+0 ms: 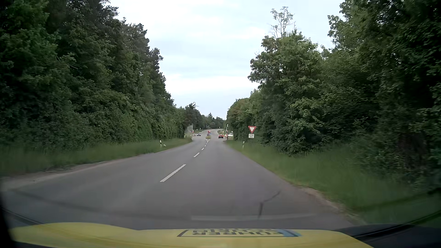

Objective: Follow the waypoints while adhering to traffic rules and regulations

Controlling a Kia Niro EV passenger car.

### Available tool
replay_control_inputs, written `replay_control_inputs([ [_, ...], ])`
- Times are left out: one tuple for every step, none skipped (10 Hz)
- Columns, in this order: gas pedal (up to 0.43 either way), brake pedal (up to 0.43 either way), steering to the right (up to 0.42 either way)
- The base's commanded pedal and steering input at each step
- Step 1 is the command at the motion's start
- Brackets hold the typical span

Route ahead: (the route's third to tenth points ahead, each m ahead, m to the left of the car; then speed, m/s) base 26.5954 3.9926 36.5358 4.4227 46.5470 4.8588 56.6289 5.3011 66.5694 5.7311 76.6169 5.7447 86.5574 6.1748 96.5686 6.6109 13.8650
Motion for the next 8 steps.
replay_control_inputs([
  [0.059, 0.000, -0.008],
  [0.059, 0.000, -0.008],
  [0.059, 0.000, -0.008],
  [0.059, 0.000, -0.008],
  [0.039, 0.000, -0.008],
  [0.028, 0.000, -0.009],
  [0.000, 0.000, -0.009],
  [0.000, 0.000, -0.009],
])
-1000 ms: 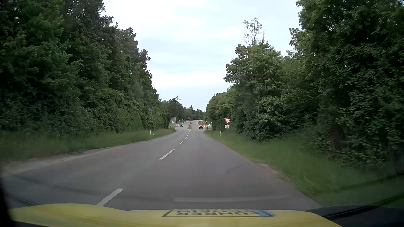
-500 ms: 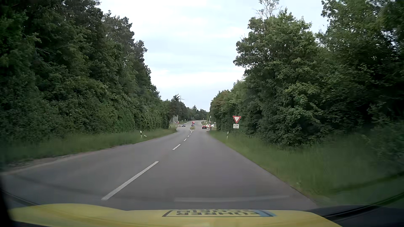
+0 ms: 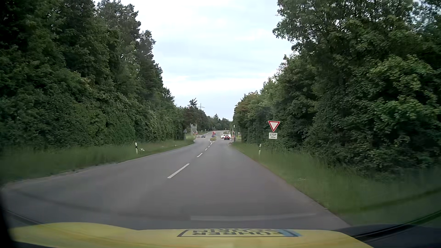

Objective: Follow the waypoints while adhering to traffic rules and regulations

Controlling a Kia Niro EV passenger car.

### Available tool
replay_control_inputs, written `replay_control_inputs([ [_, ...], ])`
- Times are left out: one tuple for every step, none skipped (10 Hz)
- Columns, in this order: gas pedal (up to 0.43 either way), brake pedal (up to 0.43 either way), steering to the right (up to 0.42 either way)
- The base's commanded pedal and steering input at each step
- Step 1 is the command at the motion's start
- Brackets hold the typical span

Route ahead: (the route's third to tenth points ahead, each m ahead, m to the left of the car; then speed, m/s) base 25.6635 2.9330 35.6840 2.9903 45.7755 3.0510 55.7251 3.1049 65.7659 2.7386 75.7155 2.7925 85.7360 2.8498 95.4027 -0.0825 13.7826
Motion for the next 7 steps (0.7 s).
replay_control_inputs([
  [0.000, 0.000, -0.008],
  [0.000, 0.000, -0.006],
  [0.000, 0.000, -0.002],
  [0.000, 0.000, -0.003],
  [0.000, 0.000, -0.003],
  [0.000, 0.000, -0.003],
  [0.000, 0.000, -0.002],
])
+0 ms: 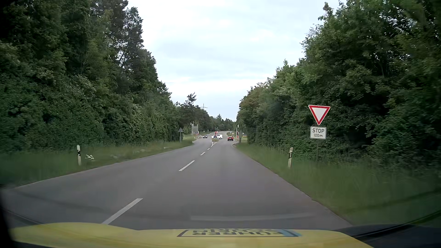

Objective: Follow the waypoints while adhering to traffic rules and regulations

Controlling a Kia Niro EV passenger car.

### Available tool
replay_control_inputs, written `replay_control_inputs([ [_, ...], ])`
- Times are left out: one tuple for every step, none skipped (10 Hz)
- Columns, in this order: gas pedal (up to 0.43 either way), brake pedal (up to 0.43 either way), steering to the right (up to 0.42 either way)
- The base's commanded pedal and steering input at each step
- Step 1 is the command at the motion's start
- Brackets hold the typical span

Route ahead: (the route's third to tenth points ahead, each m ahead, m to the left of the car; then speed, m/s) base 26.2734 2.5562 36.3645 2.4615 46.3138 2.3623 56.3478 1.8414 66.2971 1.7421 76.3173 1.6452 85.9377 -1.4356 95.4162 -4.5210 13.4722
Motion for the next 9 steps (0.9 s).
replay_control_inputs([
  [0.000, 0.000, -0.003],
  [0.000, 0.000, -0.003],
  [0.000, 0.000, -0.003],
  [0.000, 0.000, -0.003],
  [0.000, 0.000, -0.003],
  [0.008, 0.000, -0.003],
  [0.008, 0.000, -0.003],
  [0.008, 0.000, -0.003],
  [0.008, 0.000, -0.003],
])
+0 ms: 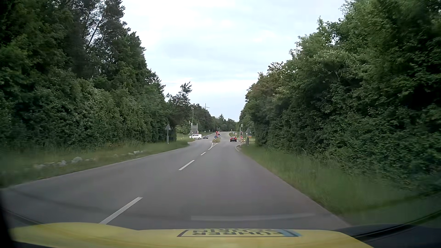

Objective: Follow the waypoints while adhering to traffic rules and regulations

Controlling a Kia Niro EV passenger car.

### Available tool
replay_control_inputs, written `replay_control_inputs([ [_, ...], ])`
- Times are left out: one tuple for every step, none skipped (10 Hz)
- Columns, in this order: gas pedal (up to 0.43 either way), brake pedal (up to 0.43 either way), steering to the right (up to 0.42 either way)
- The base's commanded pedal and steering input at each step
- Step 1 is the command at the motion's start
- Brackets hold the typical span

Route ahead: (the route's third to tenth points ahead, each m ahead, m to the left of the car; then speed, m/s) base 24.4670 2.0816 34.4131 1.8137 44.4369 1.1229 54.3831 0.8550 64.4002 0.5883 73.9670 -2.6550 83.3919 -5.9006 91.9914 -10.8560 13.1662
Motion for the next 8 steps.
replay_control_inputs([
  [0.008, 0.000, -0.003],
  [0.008, 0.000, -0.002],
  [0.008, 0.000, -0.002],
  [0.008, 0.000, -0.001],
  [0.008, 0.000, 0.000],
  [0.008, 0.000, -0.001],
  [0.008, 0.000, -0.001],
  [0.008, 0.000, -0.001],
])
